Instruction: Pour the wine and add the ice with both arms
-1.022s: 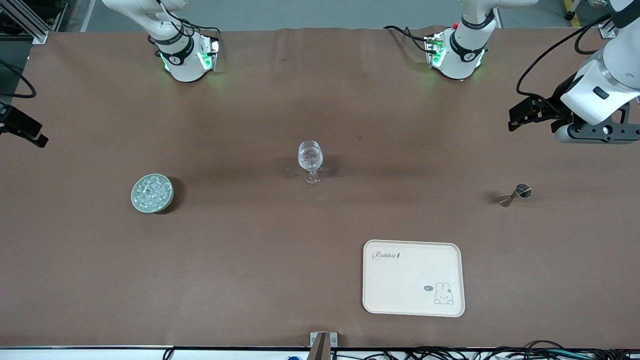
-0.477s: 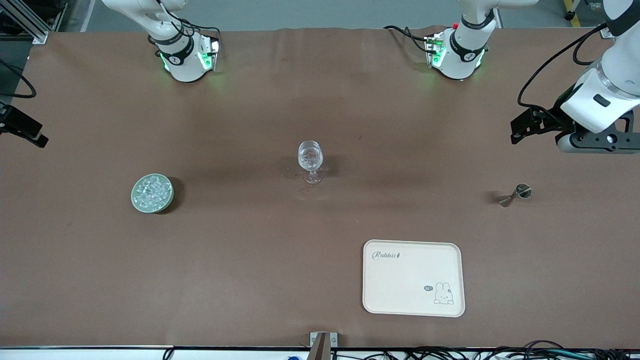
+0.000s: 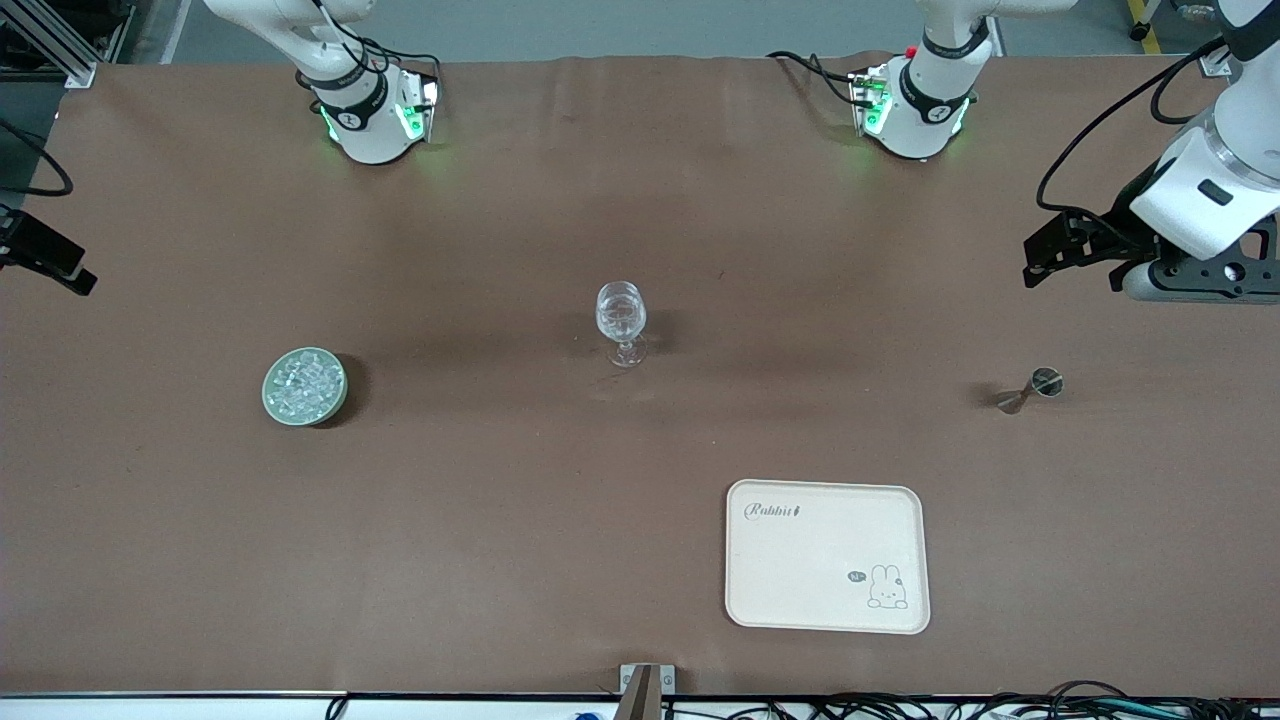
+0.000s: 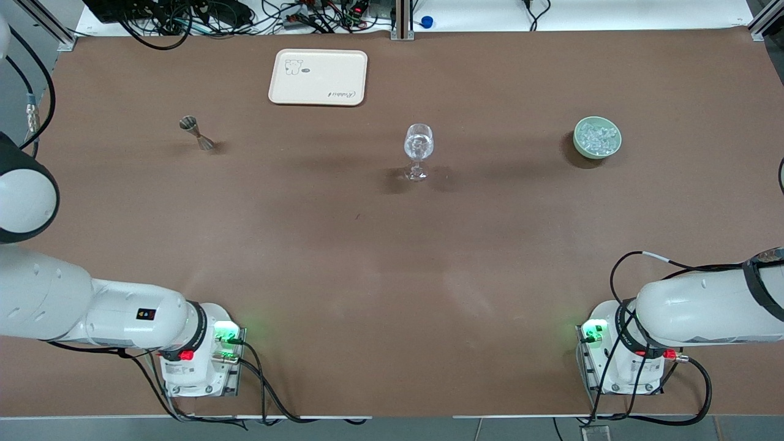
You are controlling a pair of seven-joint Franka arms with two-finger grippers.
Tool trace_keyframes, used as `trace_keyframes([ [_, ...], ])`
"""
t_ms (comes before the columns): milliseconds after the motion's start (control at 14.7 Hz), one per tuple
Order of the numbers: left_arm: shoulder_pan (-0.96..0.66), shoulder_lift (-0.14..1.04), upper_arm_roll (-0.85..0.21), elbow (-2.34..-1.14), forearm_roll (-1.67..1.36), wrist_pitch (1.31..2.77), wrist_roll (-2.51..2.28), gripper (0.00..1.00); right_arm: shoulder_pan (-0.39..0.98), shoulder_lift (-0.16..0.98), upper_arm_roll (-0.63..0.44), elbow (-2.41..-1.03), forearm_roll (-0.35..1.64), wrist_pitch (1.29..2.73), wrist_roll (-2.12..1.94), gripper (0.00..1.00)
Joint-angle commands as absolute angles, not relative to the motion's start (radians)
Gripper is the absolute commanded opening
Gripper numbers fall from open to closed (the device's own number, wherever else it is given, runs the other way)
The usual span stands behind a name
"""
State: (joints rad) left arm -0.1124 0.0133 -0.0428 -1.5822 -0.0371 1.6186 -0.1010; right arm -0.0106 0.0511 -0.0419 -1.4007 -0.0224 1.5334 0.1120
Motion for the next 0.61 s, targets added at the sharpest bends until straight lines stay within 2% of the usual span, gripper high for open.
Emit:
trace_keyframes([
  [0, -0.11, -0.017, -0.044, -1.614, -0.052, 1.614, -0.089, 0.96, -0.012, 0.031, -0.04, -1.427, -0.014, 1.545, 0.104, 1.0],
  [545, -0.123, -0.017, -0.035, -1.618, -0.054, 1.614, -0.103, 0.99, -0.009, 0.031, -0.04, -1.427, -0.014, 1.537, 0.104, 1.0],
])
